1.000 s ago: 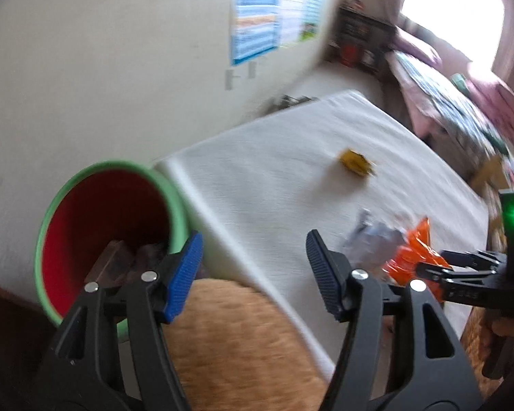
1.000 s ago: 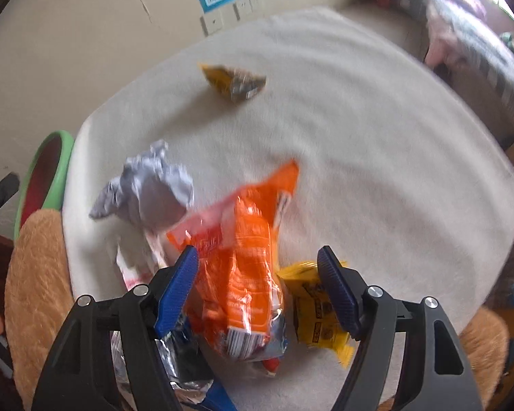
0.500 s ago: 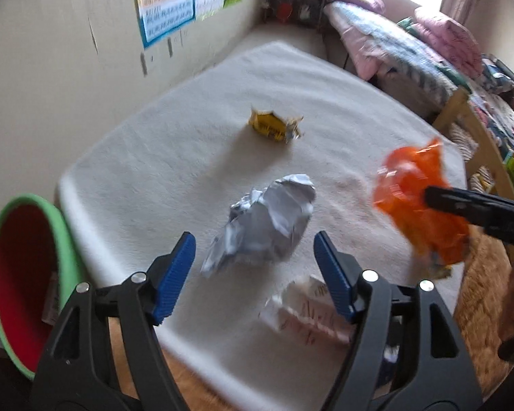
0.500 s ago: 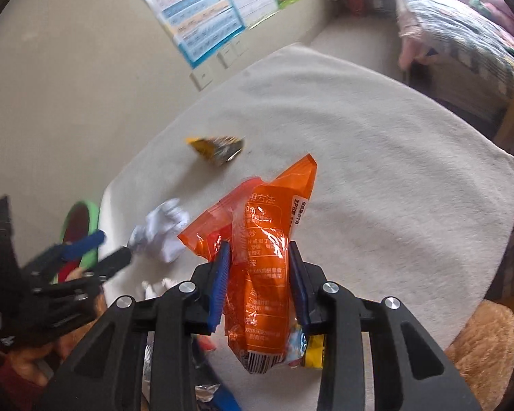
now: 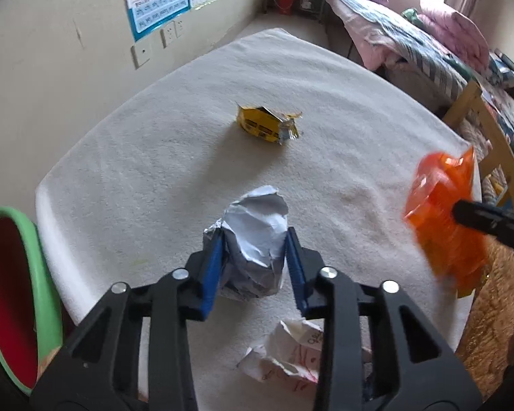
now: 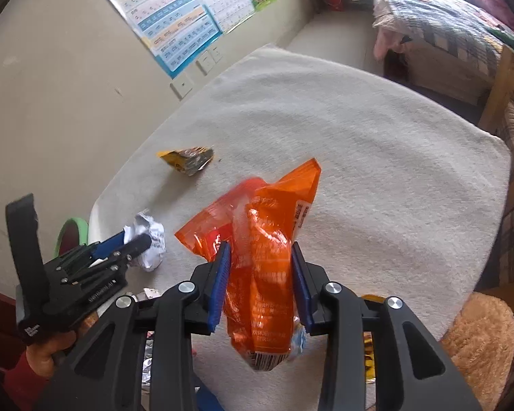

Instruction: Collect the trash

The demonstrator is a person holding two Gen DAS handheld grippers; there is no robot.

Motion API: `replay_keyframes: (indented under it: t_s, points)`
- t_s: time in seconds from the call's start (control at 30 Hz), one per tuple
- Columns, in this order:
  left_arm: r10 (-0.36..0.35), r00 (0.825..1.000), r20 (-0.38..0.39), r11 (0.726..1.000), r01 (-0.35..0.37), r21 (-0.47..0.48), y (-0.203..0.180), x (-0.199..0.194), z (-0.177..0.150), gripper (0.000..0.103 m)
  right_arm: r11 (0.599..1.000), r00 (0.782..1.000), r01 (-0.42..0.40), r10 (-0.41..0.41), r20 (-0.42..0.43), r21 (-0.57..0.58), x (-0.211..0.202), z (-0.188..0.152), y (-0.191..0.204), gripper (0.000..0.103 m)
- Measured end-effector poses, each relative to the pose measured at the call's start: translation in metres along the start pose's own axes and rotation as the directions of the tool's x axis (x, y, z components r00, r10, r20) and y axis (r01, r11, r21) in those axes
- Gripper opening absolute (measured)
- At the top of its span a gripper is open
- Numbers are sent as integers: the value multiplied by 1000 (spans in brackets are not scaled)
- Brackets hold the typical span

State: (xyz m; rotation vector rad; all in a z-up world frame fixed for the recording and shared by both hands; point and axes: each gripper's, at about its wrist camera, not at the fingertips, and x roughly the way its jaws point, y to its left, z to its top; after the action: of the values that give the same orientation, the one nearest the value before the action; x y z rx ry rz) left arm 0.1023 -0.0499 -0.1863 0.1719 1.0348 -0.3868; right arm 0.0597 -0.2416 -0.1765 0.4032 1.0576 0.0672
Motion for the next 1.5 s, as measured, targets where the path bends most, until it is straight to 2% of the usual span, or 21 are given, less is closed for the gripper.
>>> replay_keyframes:
  t_s: [0.03, 0.1, 0.13, 0.27, 0.67, 0.83, 0.9, 1.17, 1.5]
  points:
    - [5, 1000, 5, 1000, -5, -2, 0, -3, 0, 34, 1000, 1000, -4, 4, -10, -4, 2, 0, 1, 42]
    - [25, 999, 23, 1000, -26, 4, 0, -12, -3, 34, 1000, 1000, -8, 7, -13, -6, 5, -1, 4, 56]
    - [31, 999, 30, 999, -31, 8, 0, -15, -4, 34, 1000, 1000, -8, 8, -14, -10, 5, -2, 5, 57]
    - [46, 998, 52, 999, -46, 11, 1, -29, -12, 34, 999, 999, 12, -14, -29, -42, 8, -7, 7, 57]
    - [53, 995, 81, 994, -45, -96, 15, -45, -19, 34, 997, 994, 61, -64, -86, -40, 24, -16, -6, 57]
    - [64, 992, 113, 992, -50, -116, 21, -59, -20, 34, 997, 994, 54, -59, -87, -52, 25, -16, 0, 53]
    - [70, 989, 130, 991, -53, -126, 23, -66, -19, 34, 996, 994, 55, -61, -94, -69, 26, -17, 5, 46]
    - [94, 975, 203, 986, -63, -157, 27, -96, -13, 34, 996, 1000, 17, -18, -15, -86, 1, -11, 23, 45]
    - [100, 962, 254, 981, -53, -186, 36, -118, -10, 34, 994, 997, 3, 6, 79, -106, -30, 5, 40, 45]
